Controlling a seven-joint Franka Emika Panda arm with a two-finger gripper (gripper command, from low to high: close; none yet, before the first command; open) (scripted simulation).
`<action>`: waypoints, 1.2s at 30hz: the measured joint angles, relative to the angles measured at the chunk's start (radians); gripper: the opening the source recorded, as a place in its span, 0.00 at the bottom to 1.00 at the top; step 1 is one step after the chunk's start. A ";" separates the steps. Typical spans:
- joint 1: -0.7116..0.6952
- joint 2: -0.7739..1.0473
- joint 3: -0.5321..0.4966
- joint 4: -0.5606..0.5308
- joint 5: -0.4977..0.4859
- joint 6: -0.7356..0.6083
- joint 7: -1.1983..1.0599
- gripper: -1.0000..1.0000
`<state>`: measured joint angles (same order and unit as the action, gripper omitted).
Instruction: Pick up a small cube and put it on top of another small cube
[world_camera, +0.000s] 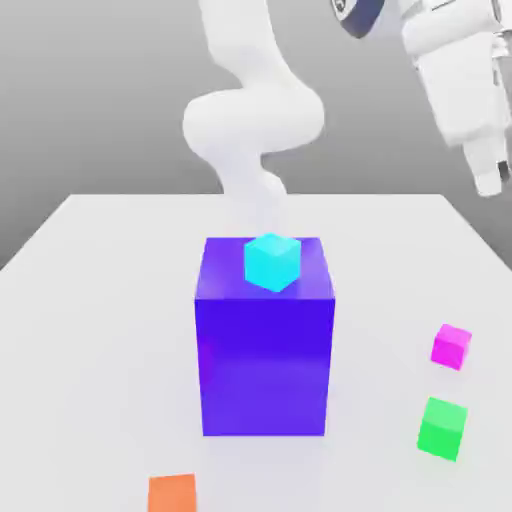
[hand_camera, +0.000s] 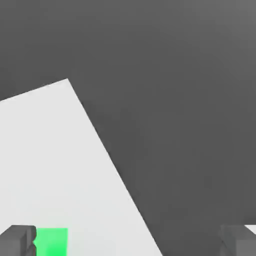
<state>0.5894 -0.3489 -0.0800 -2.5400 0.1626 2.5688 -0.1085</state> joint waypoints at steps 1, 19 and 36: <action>0.024 0.022 0.003 -0.012 0.007 0.013 -0.043 0.50; 0.332 0.390 0.131 -0.225 -0.126 0.260 -0.637 0.50; 0.362 0.657 0.094 -0.194 -0.225 0.473 -0.617 0.00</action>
<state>0.9512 0.3080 0.0139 -2.7343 -0.0623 3.0419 -0.7252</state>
